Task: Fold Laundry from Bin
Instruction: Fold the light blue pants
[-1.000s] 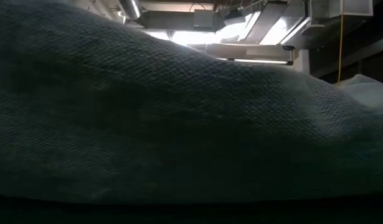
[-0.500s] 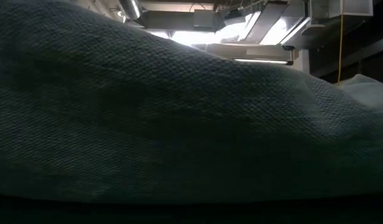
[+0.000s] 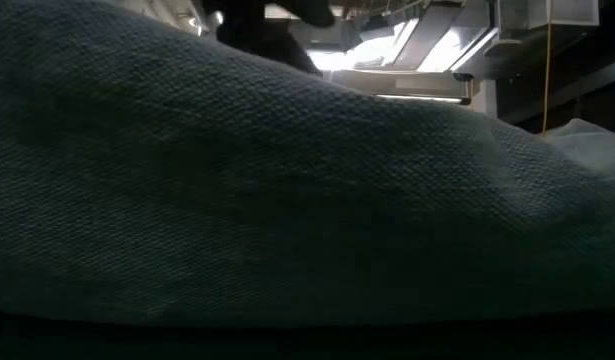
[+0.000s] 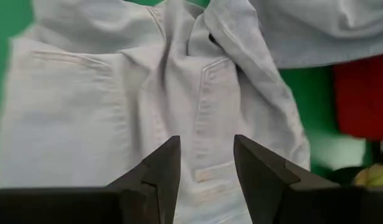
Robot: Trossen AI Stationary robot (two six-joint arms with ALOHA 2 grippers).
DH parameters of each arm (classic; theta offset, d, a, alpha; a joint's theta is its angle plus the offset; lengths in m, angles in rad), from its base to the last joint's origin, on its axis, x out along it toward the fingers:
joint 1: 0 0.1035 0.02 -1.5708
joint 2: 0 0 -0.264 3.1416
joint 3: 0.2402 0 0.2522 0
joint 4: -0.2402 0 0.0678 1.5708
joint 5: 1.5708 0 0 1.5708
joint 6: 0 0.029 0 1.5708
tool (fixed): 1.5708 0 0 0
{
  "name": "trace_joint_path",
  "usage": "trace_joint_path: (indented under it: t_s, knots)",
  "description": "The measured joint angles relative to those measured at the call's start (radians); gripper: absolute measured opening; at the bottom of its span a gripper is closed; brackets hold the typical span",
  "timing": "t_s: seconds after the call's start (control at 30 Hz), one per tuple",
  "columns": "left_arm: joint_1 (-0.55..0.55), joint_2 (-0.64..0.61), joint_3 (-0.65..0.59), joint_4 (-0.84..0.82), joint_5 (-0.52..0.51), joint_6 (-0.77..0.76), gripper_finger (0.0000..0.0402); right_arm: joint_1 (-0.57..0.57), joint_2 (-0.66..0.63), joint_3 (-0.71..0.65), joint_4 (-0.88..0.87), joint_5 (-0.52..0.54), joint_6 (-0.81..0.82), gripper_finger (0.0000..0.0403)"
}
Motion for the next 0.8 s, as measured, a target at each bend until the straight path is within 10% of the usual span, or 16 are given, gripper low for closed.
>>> trace_joint_path:
  t_s: [0.27, 0.47, 0.8]
  knots:
    - [-0.034, 0.065, 0.000, -0.001, 0.254, -0.046, 0.0169, -0.194, 0.001, -0.156, 0.484, -0.044, -0.435, 0.0150]
    - [-0.106, 0.056, 0.000, -0.002, 0.262, -0.046, 0.0169, -0.322, 0.008, -0.240, 0.834, -0.147, -0.680, 0.0150]
    - [-0.219, 0.056, 0.000, -0.011, 0.178, -0.046, 0.0169, -0.451, 0.171, -0.244, 0.946, -0.366, -0.810, 0.0150]
